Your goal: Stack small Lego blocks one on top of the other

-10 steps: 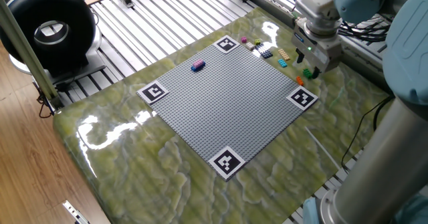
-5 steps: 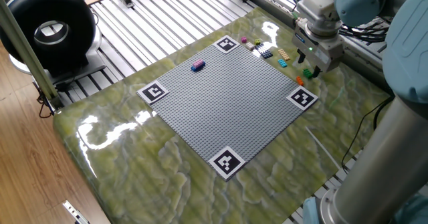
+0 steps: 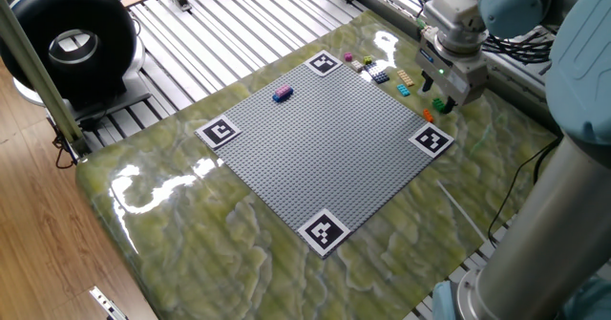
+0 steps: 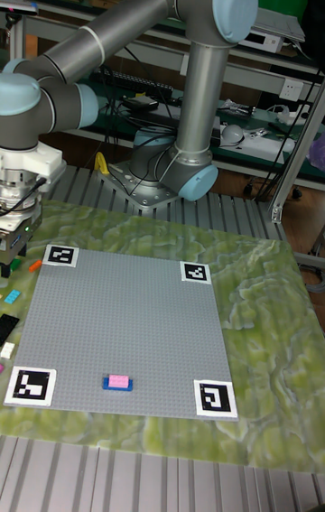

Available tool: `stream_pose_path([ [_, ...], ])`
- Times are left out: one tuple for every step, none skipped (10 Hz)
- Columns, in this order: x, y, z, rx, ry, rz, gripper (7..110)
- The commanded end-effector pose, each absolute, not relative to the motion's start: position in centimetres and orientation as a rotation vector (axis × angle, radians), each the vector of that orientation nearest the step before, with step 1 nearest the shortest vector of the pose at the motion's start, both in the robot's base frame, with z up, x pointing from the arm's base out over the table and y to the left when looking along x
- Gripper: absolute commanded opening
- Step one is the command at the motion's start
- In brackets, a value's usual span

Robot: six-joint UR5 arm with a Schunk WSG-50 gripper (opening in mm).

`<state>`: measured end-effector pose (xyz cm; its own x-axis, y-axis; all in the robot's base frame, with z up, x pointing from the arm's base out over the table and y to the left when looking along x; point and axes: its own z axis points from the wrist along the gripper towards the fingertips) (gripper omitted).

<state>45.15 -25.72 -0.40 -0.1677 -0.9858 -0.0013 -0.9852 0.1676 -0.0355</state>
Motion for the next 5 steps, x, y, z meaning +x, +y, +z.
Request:
stream_pose_path([
  [45.43, -25.33, -0.27, -2.004, 2.358, -0.029, 66],
  [45.54, -25.47, -0.28, -2.011, 2.352, -0.041, 66],
  [45.61, -25.38, -0.28, -2.01, 2.347, -0.041, 66],
  [45.85, -25.46, -0.29, -1.999, 2.349, -0.053, 66],
  [45.9, -25.41, -0.33, -1.98, 2.363, -0.052, 66],
])
